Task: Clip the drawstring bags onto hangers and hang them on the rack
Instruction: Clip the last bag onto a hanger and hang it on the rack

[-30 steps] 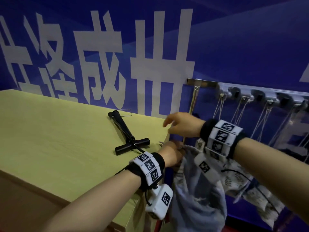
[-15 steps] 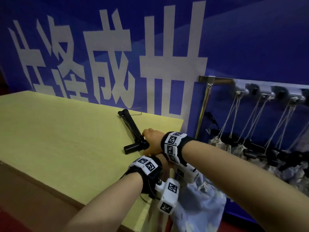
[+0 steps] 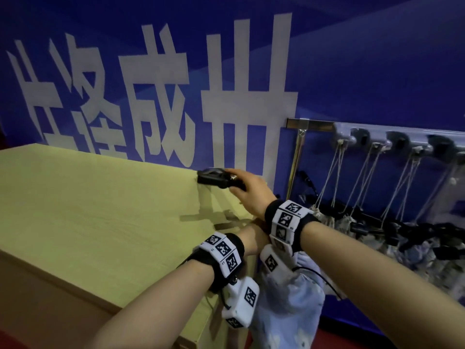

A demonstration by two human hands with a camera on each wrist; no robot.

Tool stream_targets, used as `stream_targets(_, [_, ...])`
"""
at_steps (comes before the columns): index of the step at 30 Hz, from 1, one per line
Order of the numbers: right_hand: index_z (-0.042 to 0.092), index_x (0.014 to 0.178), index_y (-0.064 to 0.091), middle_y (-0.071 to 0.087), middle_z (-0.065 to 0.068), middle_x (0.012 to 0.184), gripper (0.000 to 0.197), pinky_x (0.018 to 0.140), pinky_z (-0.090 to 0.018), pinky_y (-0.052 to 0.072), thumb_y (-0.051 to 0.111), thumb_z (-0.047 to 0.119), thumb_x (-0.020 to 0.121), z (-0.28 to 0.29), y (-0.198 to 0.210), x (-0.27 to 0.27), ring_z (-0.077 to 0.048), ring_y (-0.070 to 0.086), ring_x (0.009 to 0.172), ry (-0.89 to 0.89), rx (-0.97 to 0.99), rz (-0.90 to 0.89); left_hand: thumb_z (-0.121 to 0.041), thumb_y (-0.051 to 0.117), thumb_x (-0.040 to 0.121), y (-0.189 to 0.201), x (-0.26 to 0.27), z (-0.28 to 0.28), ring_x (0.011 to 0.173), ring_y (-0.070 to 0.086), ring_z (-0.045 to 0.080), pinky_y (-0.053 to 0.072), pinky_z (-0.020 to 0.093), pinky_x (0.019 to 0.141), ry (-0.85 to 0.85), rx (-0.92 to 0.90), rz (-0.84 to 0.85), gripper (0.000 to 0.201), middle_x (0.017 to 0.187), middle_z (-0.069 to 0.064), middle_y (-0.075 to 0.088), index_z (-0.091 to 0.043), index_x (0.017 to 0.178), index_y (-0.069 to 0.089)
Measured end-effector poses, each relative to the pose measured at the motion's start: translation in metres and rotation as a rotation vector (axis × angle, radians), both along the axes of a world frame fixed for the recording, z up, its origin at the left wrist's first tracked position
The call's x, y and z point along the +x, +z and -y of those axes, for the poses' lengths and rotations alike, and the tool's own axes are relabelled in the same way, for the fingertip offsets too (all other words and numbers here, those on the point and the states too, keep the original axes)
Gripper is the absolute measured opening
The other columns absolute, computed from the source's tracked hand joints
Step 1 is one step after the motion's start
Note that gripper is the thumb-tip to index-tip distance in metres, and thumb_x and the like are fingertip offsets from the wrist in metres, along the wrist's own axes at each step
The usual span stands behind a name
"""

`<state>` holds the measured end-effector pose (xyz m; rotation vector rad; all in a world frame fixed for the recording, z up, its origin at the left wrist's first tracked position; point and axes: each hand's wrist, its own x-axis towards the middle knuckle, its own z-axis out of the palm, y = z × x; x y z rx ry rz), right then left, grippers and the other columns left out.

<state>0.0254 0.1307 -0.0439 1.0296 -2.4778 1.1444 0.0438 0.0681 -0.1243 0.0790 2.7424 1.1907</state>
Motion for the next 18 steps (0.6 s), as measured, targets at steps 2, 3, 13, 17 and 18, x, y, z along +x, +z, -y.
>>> stream_targets(2, [0.018,0.135,0.052,0.062,-0.004,0.119,0.041,0.085,-0.030,0.046,0.054,0.012,0.094,-0.018,0.009,-0.003,-0.020,0.059,0.099,-0.047,-0.143,0.031,-0.003,0.035,0.100,0.010,0.007,-0.012,0.078,0.055,0.019,0.052,0.025,0.078,0.005,0.120,-0.005,0.028,0.107,0.018,0.062,0.000,0.116,0.058])
stream_targets(3, [0.018,0.134,0.052,0.061,-0.004,0.122,0.040,0.087,-0.031,0.046,0.053,0.015,0.095,-0.029,0.012,-0.009,-0.019,0.058,0.102,-0.087,-0.226,0.064,-0.008,0.038,0.099,0.015,0.011,-0.015,0.072,0.055,0.020,0.048,0.024,0.069,0.018,0.188,-0.010,0.026,0.096,0.018,0.064,-0.002,0.108,0.061])
stream_targets(13, [0.017,0.133,0.053,0.061,0.000,0.111,0.036,0.072,-0.015,0.042,0.053,0.022,0.098,-0.175,0.039,0.005,-0.007,0.057,0.095,-0.240,-0.798,0.149,-0.019,0.048,0.094,0.034,-0.006,-0.006,0.069,0.050,0.022,0.047,0.033,0.068,0.356,0.224,-0.042,0.031,0.065,0.004,0.052,-0.015,0.063,0.050])
stream_targets(17, [0.019,0.128,0.056,0.062,0.005,0.098,0.030,0.061,-0.012,0.042,0.053,0.022,0.098,-0.223,0.050,0.033,0.000,0.053,0.073,-0.260,-0.859,0.090,-0.014,0.049,0.094,0.040,-0.009,-0.008,0.070,0.056,0.022,0.055,0.038,0.082,0.480,0.416,-0.004,0.024,0.087,0.012,0.059,0.001,0.108,0.061])
stream_targets(18, [0.022,0.126,0.056,0.061,0.008,0.092,0.028,0.053,-0.011,0.039,0.052,0.022,0.099,-0.233,0.053,0.039,0.002,0.051,0.065,-0.262,-0.868,0.095,-0.014,0.049,0.094,0.041,-0.011,-0.008,0.069,0.056,0.021,0.055,0.037,0.080,0.503,0.442,-0.004,0.032,0.096,0.016,0.060,0.005,0.119,0.057])
